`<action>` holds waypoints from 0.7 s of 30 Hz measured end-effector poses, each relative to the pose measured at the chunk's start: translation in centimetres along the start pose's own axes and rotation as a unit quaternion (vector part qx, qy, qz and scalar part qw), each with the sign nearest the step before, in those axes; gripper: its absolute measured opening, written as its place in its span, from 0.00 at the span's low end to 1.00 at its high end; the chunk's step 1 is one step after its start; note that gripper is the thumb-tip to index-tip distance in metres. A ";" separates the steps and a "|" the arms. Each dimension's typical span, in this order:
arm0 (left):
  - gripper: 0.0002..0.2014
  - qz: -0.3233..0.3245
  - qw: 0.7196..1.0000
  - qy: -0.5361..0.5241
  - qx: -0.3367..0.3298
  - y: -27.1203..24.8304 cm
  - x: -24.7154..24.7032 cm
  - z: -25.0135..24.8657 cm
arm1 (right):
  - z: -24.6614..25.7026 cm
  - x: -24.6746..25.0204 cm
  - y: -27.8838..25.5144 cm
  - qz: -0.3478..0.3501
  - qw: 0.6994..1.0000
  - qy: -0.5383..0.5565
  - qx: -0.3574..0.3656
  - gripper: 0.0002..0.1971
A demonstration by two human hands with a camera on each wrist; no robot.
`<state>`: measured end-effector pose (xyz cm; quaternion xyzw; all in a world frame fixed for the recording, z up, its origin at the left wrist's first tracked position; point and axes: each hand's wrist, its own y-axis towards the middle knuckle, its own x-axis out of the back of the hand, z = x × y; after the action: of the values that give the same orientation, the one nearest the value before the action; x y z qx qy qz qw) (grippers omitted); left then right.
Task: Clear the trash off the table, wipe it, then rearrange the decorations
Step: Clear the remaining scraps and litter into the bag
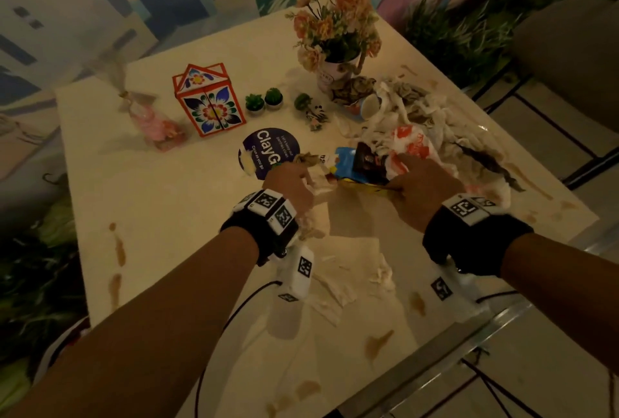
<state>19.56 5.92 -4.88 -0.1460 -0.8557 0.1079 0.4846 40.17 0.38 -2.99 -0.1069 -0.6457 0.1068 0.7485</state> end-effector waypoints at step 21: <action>0.07 -0.196 0.972 -0.132 0.003 -3.6 9.0 2.6 | 5.1 9.3 -0.1 -0.126 0.980 0.153 -0.018 0.22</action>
<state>12.40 5.62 2.10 0.0415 -0.9239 0.0316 0.3792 36.48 3.14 6.58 -0.0533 -0.5334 -0.0174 0.8440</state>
